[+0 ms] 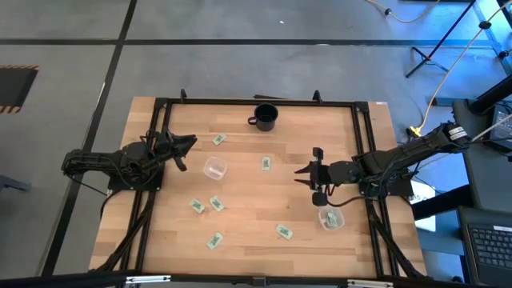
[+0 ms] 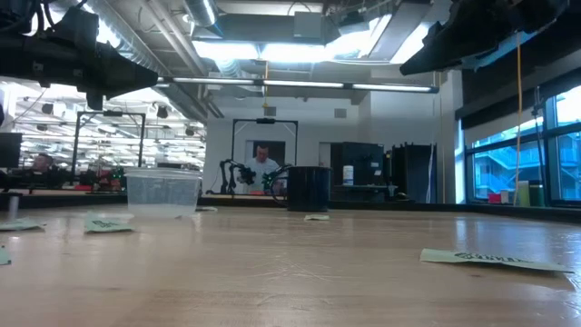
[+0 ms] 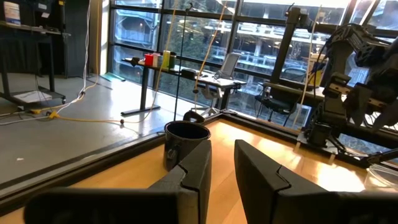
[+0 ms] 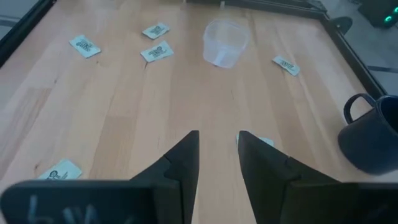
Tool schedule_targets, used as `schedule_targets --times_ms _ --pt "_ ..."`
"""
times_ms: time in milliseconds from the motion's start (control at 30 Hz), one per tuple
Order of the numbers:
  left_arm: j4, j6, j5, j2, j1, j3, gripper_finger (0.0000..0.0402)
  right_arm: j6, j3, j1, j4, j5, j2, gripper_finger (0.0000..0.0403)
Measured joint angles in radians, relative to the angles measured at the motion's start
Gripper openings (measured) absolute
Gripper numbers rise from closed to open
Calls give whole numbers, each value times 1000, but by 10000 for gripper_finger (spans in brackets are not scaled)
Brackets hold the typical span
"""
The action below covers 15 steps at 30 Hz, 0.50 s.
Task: Pick and place items into bin
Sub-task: Put the white stevia packet into the bottom transparent bin
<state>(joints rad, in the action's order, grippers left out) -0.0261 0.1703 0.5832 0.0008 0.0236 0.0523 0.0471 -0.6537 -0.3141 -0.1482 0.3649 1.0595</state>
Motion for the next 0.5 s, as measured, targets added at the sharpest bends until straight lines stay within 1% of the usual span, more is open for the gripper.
schedule_targets --times_ms 100,200,267,433,500 --pt "0 0 0 0 0 0 66 -25 0 0 0 0 0 117" --pt "0 0 0 0 0 0 65 -33 0 0 0 0 0 134" --pt "0 0 0 0 0 0 64 -34 0 0 1 0 0 157" --pt "0 0 0 0 0 0 63 -90 0 0 31 1 0 241" --pt "0 0 0 0 0 0 63 -114 0 0 40 0 0 269"
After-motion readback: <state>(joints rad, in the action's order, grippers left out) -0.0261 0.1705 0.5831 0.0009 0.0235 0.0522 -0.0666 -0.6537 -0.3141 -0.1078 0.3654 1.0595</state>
